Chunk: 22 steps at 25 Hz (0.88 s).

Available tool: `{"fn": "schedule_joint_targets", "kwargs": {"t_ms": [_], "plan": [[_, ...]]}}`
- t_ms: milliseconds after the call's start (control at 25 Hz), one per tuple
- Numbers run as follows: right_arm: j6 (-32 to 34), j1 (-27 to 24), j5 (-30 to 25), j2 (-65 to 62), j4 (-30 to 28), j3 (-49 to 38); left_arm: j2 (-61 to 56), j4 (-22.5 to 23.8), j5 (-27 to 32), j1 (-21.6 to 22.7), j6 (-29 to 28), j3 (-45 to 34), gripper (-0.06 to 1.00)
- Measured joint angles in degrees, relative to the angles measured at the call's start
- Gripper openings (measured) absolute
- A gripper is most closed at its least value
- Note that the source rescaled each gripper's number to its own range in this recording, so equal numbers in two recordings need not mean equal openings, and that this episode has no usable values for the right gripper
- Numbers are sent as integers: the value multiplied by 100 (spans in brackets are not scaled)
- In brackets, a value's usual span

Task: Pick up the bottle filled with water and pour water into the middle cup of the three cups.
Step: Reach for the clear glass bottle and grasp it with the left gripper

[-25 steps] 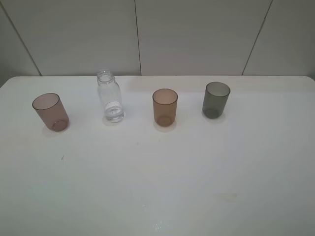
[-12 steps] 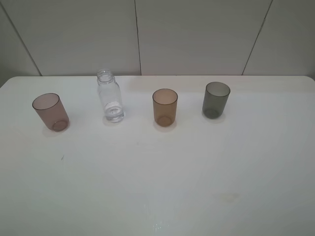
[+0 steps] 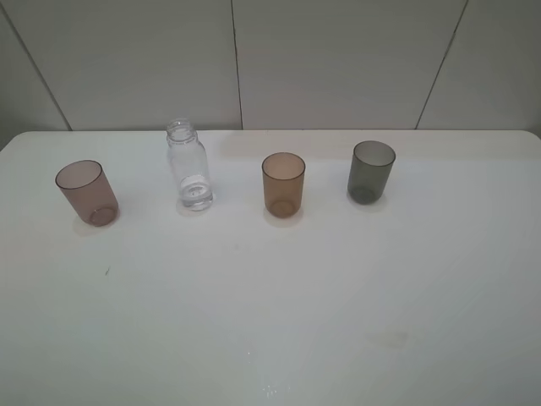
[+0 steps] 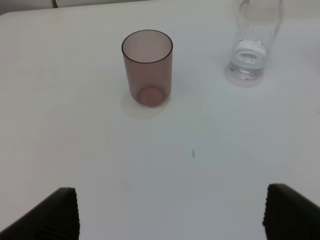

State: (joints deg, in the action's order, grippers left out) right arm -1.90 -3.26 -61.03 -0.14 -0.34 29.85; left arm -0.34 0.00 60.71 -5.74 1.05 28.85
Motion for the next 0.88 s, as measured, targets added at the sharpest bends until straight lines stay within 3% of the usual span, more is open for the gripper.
{"fn": "schedule_joint_targets", "kwargs": {"t_ms": [160,440,760,880], "plan": [[0,0,0,0,0,0,157,0,-494,0,-6,139,78],[0,0,0,0,0,0,1535,-795,-2168,-226,229,164,78],[0,0,0,0,0,0,3392,-2733,-2954,-253,1952,164,78],[0,0,0,0,0,0,3960,-3317,-3299,-265,2136,164,78]]}}
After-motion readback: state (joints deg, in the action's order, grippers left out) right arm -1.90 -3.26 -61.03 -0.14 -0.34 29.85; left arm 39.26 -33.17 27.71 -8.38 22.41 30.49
